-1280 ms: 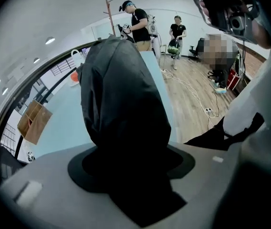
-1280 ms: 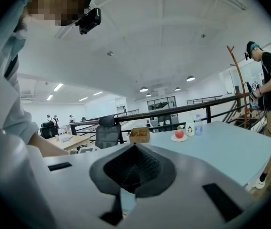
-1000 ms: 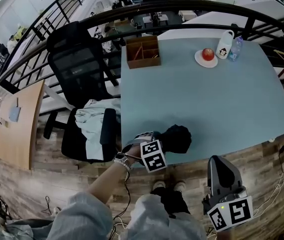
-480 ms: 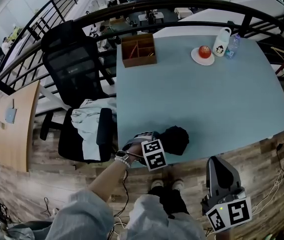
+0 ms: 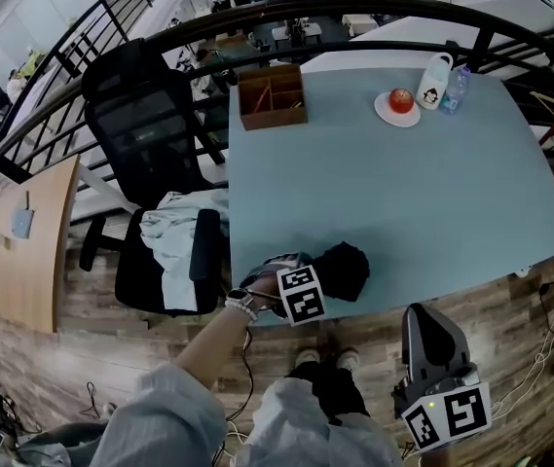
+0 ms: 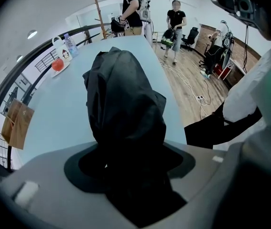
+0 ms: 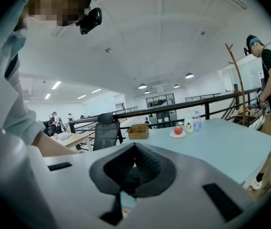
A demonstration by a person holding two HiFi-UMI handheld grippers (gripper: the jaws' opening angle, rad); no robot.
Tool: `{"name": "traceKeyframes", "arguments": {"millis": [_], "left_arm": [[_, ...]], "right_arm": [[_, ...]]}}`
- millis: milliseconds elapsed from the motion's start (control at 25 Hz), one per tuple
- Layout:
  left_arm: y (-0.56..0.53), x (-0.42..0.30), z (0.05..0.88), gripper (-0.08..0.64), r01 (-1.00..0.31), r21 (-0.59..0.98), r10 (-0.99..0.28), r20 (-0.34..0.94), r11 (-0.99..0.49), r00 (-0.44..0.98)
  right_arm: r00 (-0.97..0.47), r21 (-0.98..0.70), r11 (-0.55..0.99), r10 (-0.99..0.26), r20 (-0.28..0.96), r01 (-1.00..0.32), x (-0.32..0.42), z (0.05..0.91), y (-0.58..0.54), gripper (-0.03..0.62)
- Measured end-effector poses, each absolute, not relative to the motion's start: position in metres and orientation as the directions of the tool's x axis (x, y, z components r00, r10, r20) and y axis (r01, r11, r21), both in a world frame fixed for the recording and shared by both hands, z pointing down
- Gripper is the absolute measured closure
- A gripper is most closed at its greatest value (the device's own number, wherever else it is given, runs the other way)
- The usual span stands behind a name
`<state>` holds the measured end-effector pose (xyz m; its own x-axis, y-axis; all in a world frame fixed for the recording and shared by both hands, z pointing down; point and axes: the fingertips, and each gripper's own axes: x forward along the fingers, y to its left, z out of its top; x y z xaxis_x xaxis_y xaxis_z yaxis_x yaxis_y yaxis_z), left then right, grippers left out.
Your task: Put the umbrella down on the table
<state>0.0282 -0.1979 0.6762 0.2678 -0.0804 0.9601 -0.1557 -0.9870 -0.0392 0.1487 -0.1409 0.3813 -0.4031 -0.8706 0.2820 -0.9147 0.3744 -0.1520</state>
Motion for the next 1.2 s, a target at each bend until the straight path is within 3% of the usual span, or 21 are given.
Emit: {"name": "traceKeyframes", "arguments": {"millis": [760, 1200], "left_arm": [[-0.208, 0.021, 0.612, 0.27, -0.323, -0.068, -0.203, 0.89, -0.944, 0.407], [-0.207, 0.023, 0.538, 0.273, -0.494, -0.045, -0.357, 0.747, -0.868, 0.56]], "right_arm": [[-0.471, -0.146, 0.448, -0.85, 0.235, -0.882, 0.129, 0.367, -0.142, 0.597], [-0.486, -0.129, 0.469, -0.854, 0.187, -0.874, 0.125, 0.349, -0.138, 0.597]]}}
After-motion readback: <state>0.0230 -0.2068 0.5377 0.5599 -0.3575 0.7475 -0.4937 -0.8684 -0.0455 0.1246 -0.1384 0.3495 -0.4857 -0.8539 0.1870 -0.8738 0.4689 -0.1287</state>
